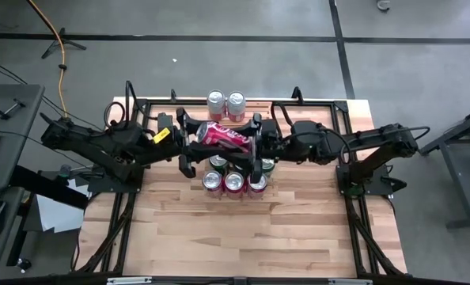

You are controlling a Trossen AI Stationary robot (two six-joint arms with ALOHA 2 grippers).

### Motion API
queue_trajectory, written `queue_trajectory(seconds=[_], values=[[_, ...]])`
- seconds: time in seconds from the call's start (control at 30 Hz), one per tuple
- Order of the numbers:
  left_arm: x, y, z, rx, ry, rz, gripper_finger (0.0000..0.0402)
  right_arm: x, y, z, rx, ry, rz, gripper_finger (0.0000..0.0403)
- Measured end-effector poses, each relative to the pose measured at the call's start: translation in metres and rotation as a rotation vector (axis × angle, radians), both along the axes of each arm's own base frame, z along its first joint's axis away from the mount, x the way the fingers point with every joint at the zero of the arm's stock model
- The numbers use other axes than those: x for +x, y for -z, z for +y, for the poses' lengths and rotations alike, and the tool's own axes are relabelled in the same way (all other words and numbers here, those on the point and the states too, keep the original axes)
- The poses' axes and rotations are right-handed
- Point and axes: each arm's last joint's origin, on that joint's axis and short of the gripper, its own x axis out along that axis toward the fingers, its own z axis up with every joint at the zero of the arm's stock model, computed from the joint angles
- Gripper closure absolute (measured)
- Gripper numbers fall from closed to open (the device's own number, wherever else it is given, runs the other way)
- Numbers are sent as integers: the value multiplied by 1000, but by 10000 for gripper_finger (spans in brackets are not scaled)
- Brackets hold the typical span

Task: Place canned beverage on shelf
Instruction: Put the red soda can on the shelf aligned with the other red soda cans

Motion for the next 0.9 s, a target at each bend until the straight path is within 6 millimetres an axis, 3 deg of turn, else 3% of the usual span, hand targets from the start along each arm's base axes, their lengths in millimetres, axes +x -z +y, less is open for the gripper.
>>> queue_trajectory(seconds=[0.27, 0.5, 0.7, 0.9], values=[[0, -1, 2, 1, -20, -5, 192, 1, -1, -8, 0, -36, -17, 104], [-7, -10, 5, -8, -54, -46, 193, -1, -3, -7, 18, 0, -17, 14], [-16, -11, 7, 4, -68, -27, 193, -6, -7, -10, -45, 42, -11, 19], [-35, -16, 13, -11, -91, -2, 193, -32, -20, -14, -112, 55, 32, 14]])
